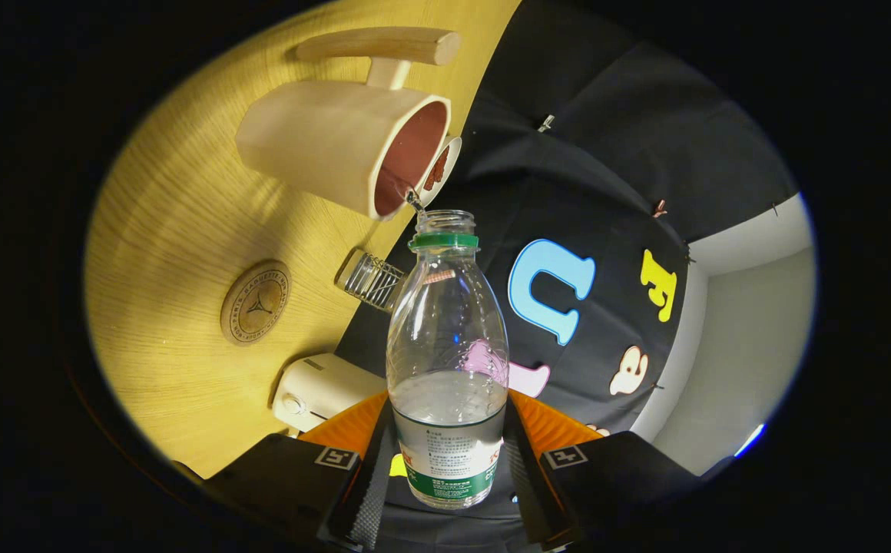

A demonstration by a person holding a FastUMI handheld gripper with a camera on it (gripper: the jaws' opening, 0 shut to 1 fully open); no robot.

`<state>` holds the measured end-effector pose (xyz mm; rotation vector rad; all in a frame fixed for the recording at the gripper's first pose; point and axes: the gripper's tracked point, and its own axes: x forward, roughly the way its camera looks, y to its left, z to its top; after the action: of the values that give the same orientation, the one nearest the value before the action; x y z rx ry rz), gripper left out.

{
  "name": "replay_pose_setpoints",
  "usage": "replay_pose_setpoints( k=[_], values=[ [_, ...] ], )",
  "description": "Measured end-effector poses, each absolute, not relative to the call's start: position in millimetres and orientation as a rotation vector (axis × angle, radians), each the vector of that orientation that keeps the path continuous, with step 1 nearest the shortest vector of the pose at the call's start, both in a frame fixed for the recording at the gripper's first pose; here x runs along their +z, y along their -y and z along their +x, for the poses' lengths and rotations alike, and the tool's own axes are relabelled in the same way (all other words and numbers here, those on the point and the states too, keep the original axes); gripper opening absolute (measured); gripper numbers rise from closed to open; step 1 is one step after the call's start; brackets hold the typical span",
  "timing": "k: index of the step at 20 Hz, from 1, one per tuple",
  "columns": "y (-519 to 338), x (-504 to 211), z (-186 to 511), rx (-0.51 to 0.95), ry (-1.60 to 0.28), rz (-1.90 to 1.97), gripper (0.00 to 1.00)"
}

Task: Take the bottle from table, then pour the juice into the cup, finally place the bottle on the coaster

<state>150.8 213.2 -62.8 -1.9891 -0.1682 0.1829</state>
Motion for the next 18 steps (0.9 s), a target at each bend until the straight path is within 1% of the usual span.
replay_pose_setpoints(
  k=[14,18],
  values=[
    [-245.0,-16.2,151.6,0.144,0.388,-2.233,0.72],
    [-248.4,-13.7,148.3,0.147,0.425,-2.245,0.72]
  ],
)
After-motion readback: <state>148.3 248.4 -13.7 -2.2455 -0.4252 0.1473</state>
